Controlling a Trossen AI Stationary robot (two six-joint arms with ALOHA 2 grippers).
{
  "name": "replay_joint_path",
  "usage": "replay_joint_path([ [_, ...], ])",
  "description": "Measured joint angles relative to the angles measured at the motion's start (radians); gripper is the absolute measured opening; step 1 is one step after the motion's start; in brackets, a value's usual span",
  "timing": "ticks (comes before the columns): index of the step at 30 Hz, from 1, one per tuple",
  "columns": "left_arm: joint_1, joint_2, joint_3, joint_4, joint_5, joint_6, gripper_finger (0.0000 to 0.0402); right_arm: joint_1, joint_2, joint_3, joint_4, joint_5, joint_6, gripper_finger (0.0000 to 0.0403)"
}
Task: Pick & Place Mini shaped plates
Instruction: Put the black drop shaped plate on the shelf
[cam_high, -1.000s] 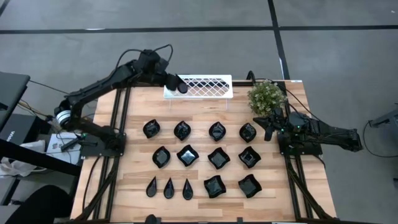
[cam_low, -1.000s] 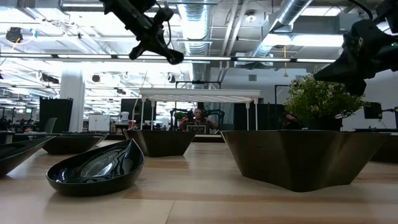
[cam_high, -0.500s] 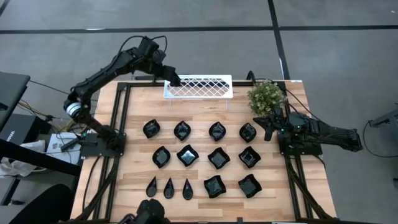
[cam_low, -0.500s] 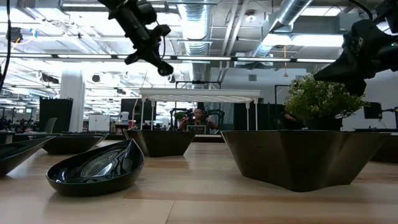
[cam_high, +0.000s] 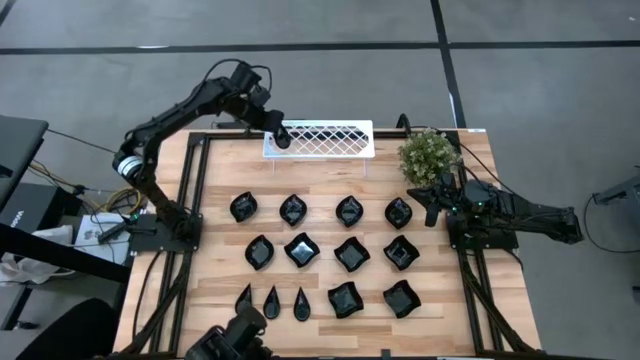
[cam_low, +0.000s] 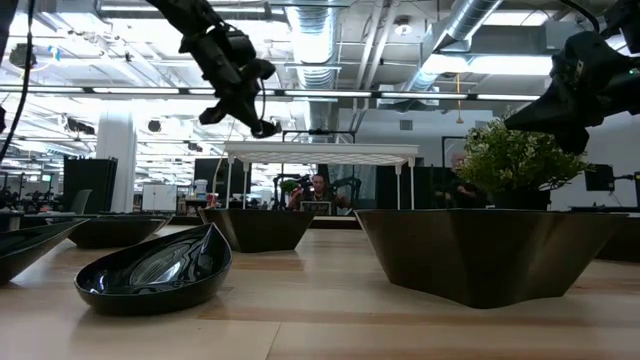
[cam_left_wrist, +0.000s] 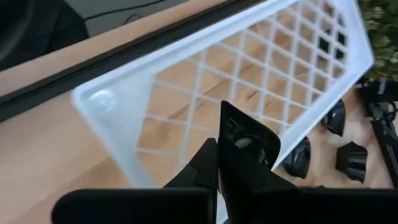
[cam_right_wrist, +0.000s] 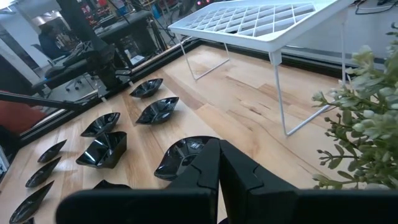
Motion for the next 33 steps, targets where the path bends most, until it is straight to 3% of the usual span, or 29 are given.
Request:
replay_joint_path([
  [33, 0.027, 0.065, 0.0, -0.026, 0.052, -0.091, 0.0009, 0.0, 0.0, 0.0, -0.001, 0.0, -0.001, 0.0],
])
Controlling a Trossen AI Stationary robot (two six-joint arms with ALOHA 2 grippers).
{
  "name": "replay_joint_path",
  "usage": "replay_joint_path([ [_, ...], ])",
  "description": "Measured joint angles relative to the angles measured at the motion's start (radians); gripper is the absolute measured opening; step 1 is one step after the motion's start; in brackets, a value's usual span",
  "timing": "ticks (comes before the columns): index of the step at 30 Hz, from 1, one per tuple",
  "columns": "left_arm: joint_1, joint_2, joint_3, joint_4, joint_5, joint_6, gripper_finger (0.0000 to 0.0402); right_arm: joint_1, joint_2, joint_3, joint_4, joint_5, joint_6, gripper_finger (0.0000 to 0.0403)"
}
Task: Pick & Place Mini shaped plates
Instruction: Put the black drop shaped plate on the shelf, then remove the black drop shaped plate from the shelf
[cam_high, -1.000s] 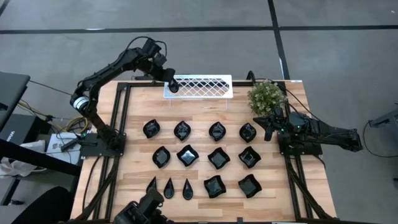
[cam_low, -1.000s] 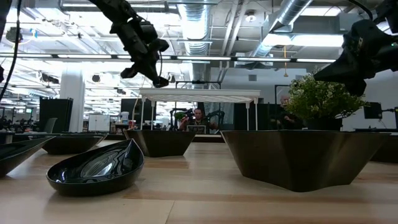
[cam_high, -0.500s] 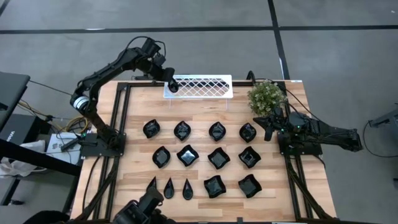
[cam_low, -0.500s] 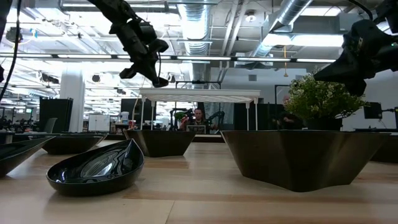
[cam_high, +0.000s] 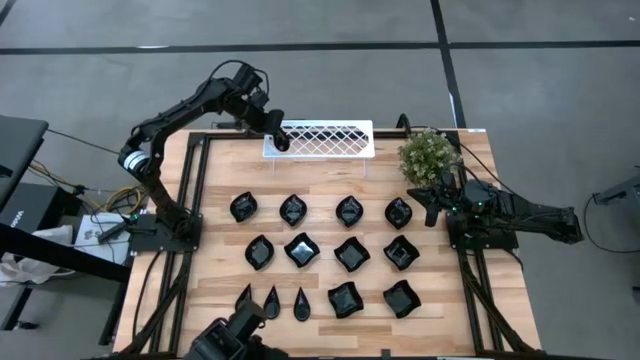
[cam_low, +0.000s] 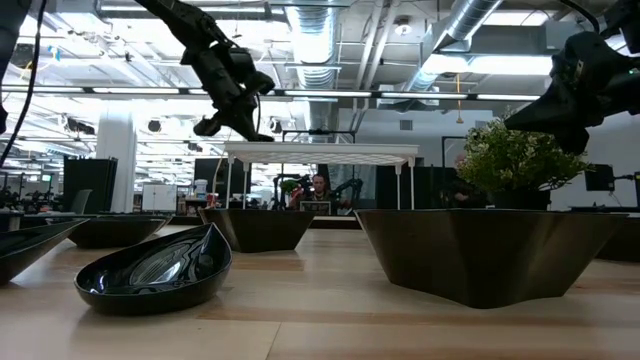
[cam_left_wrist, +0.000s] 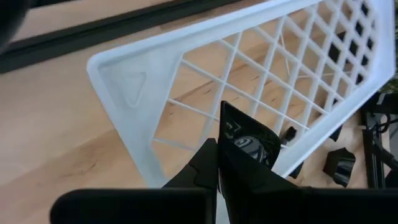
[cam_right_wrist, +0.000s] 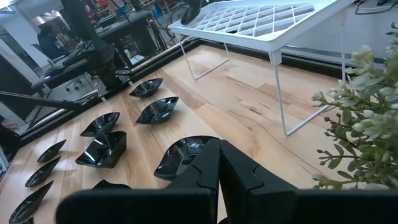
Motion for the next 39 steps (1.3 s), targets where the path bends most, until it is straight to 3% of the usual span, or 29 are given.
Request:
replay_joint_path([
  [17, 0.013, 0.004, 0.0, 0.01, 0.002, -0.017, 0.0022, 0.0, 0.0, 0.0, -0.029, 0.0, 0.0, 0.0],
  [32, 0.017, 0.004, 0.0, 0.016, -0.001, -0.016, 0.0081, 0.0, 0.0, 0.0, -0.026, 0.0, 0.001, 0.0],
  [39, 0.043, -0.008, 0.0, 0.017, -0.002, -0.012, 0.0088, 0.0, 0.0, 0.0, -0.026, 0.0, 0.001, 0.0],
])
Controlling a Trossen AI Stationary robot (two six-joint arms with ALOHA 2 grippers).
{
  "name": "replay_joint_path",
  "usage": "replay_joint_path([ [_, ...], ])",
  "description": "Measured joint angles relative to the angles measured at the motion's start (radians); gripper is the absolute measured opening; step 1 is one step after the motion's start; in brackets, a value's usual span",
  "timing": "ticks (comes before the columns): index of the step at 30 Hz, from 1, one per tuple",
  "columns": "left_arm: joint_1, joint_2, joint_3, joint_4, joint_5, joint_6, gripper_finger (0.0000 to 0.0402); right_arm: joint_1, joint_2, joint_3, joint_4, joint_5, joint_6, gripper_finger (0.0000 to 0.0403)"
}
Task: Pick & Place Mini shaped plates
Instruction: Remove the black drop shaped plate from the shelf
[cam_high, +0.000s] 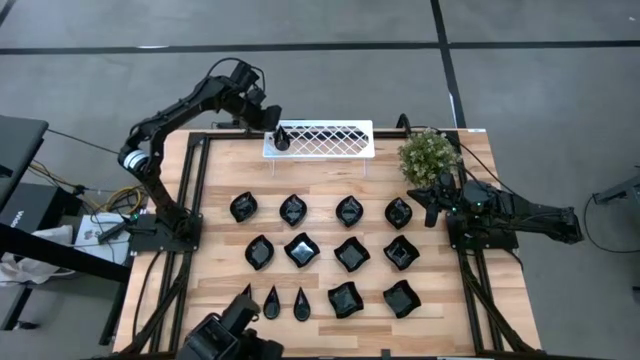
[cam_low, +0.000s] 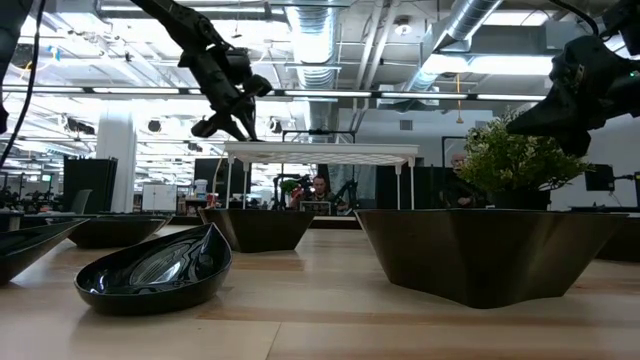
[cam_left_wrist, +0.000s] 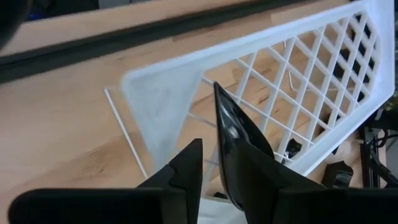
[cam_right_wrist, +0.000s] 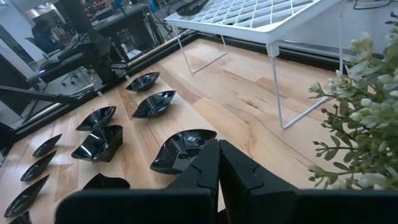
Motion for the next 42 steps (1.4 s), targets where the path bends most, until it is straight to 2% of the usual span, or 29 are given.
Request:
replay_joint_path([
  [6, 0.016, -0.064, 0.0, -0.003, -0.001, 0.004, 0.0088, 0.0, 0.0, 0.0, 0.0, 0.0, 0.0, 0.0],
  [11, -0.016, -0.106, 0.0, -0.007, -0.035, 0.036, 0.0088, 0.0, 0.0, 0.0, 0.0, 0.0, 0.0, 0.0],
  [15, -0.047, -0.102, 0.0, -0.007, -0.079, 0.061, 0.0088, 0.0, 0.0, 0.0, 0.0, 0.0, 0.0, 0.0],
  [24, -0.049, -0.084, 0.0, -0.002, -0.09, 0.063, 0.0088, 0.0, 0.0, 0.0, 0.0, 0.0, 0.001, 0.0],
  [34, -0.097, -0.078, -0.002, 0.002, -0.181, 0.07, 0.0088, 0.0, 0.0, 0.0, 0.0, 0.003, 0.001, 0.0],
  [42, -0.137, -0.078, -0.07, 0.035, -0.256, 0.08, 0.0088, 0.0, 0.0, 0.0, 0.001, 0.003, 0.001, 0.0],
])
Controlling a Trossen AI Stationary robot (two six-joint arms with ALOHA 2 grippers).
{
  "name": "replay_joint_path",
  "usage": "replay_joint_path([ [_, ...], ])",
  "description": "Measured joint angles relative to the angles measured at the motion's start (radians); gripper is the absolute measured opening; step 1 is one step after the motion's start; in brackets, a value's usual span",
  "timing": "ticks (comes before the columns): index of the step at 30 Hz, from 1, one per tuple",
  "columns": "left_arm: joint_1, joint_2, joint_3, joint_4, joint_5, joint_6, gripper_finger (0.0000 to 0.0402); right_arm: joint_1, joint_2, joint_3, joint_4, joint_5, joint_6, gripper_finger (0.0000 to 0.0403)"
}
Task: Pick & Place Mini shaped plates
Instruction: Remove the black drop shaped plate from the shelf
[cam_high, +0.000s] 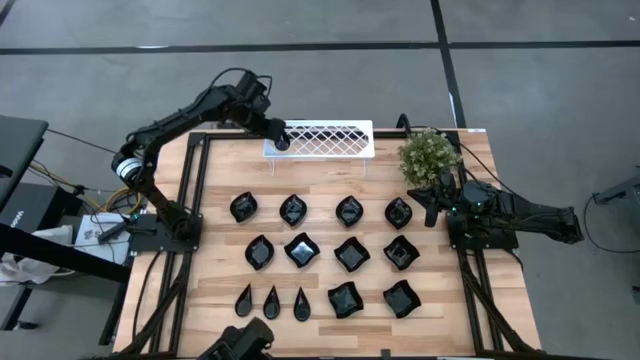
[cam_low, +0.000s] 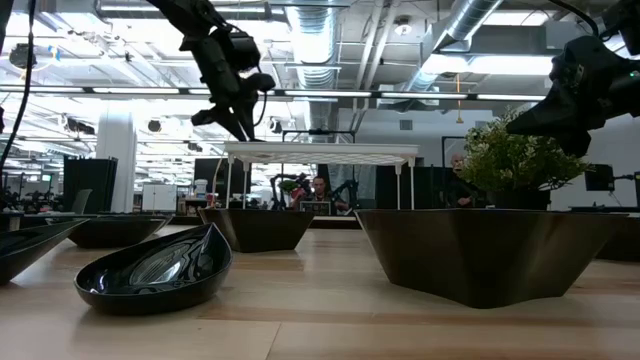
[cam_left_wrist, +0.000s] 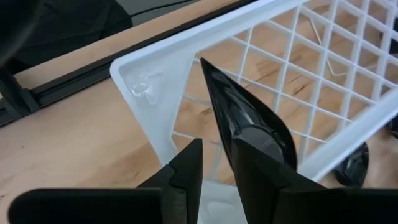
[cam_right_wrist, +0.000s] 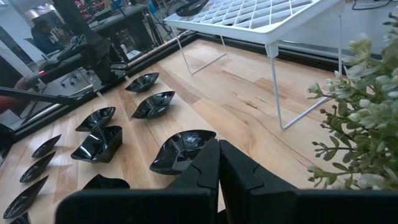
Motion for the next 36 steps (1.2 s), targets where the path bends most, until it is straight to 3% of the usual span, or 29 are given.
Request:
replay_joint_path([
  [36, -0.021, 0.037, -0.019, 0.074, -0.038, -0.058, 0.0088, 0.0, 0.0, 0.0, 0.0, 0.0, -0.001, 0.0],
])
